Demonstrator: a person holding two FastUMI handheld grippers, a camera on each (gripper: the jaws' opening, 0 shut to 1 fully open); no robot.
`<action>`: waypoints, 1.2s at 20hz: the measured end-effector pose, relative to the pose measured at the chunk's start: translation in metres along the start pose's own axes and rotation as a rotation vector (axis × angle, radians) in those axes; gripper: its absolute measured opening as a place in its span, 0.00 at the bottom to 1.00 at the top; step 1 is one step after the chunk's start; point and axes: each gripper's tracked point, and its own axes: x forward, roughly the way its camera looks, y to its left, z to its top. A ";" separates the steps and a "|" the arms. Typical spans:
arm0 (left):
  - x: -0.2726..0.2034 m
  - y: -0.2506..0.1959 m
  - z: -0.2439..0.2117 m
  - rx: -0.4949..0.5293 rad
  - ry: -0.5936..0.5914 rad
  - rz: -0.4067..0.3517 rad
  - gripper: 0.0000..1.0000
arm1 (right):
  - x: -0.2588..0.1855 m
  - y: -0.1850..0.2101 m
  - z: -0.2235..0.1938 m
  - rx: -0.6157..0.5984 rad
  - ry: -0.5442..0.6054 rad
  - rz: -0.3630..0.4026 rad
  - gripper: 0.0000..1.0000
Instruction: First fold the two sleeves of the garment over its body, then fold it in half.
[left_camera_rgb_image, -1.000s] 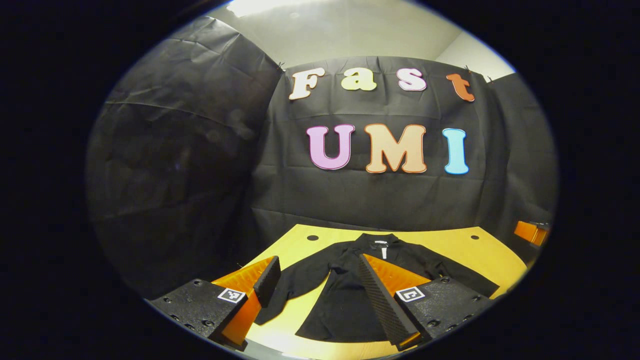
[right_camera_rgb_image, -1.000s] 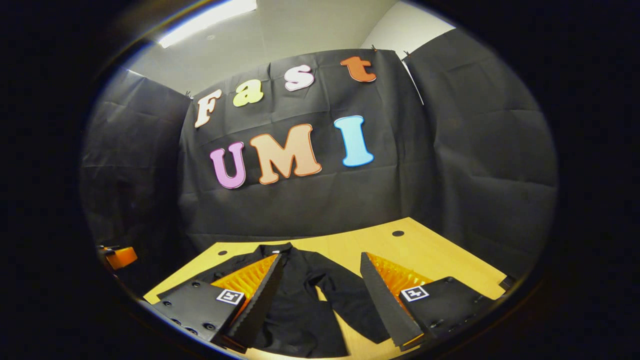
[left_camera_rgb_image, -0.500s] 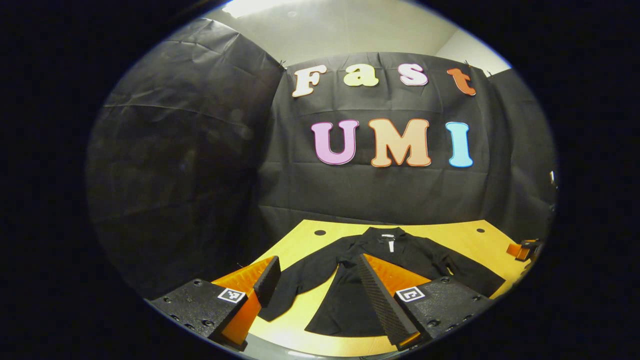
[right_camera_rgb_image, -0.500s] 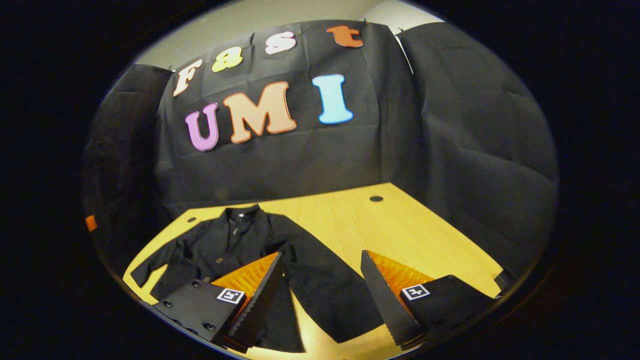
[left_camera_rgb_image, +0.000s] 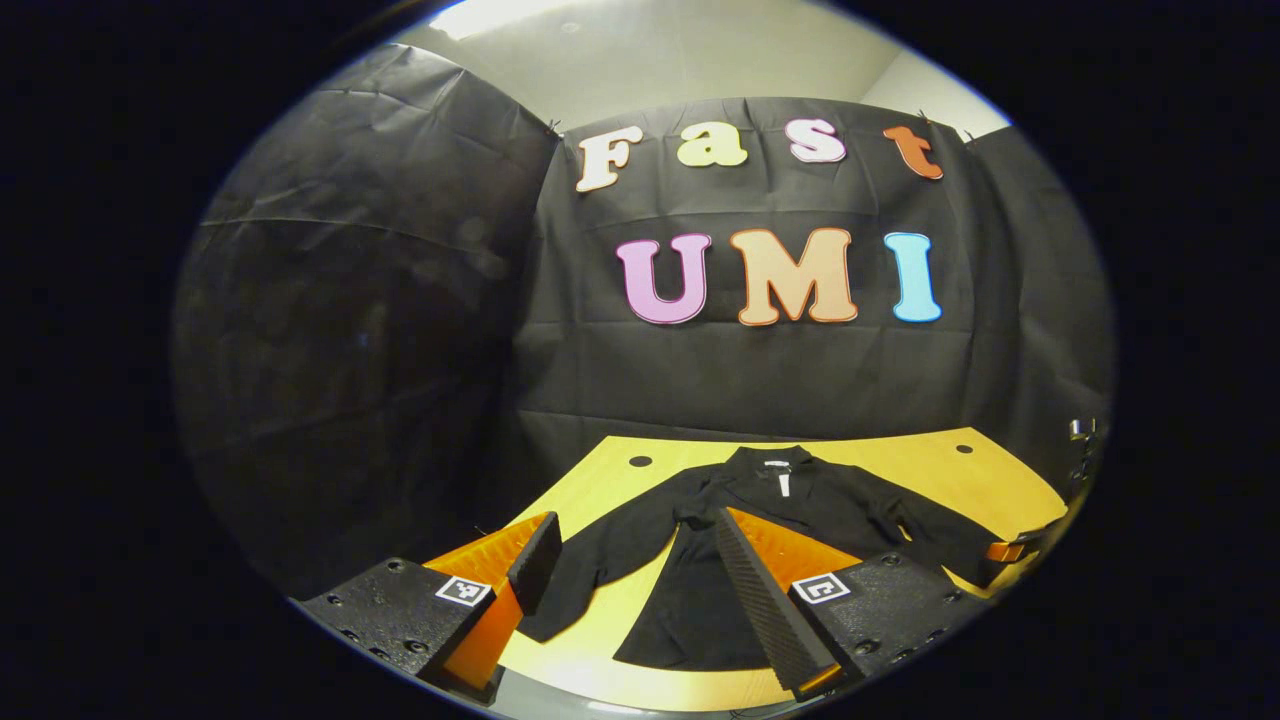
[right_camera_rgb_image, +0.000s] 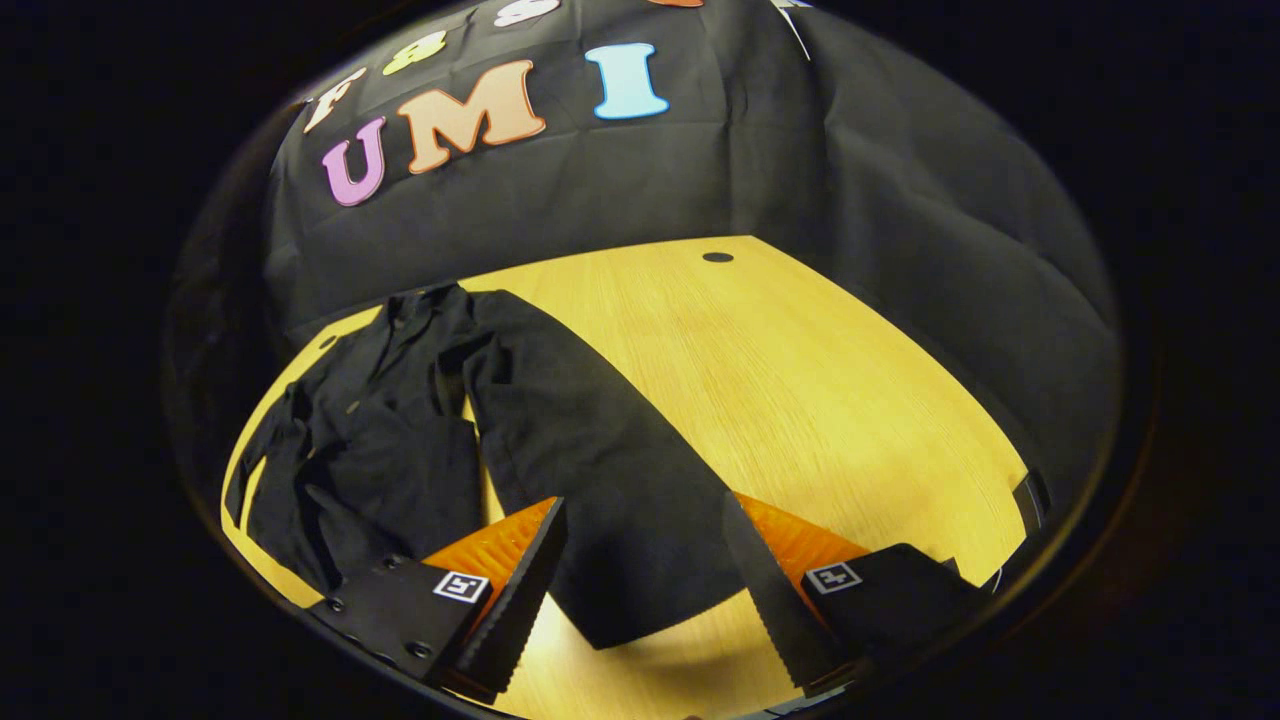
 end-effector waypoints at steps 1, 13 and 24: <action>0.000 0.000 0.001 0.000 0.001 0.002 0.94 | 0.002 -0.002 -0.003 0.004 0.008 -0.003 0.98; 0.002 -0.001 -0.003 -0.011 0.009 -0.006 0.94 | 0.013 -0.010 -0.028 -0.079 0.038 -0.013 0.98; 0.003 -0.012 -0.013 -0.039 0.032 -0.025 0.93 | 0.019 0.005 -0.032 -0.108 -0.020 0.024 0.32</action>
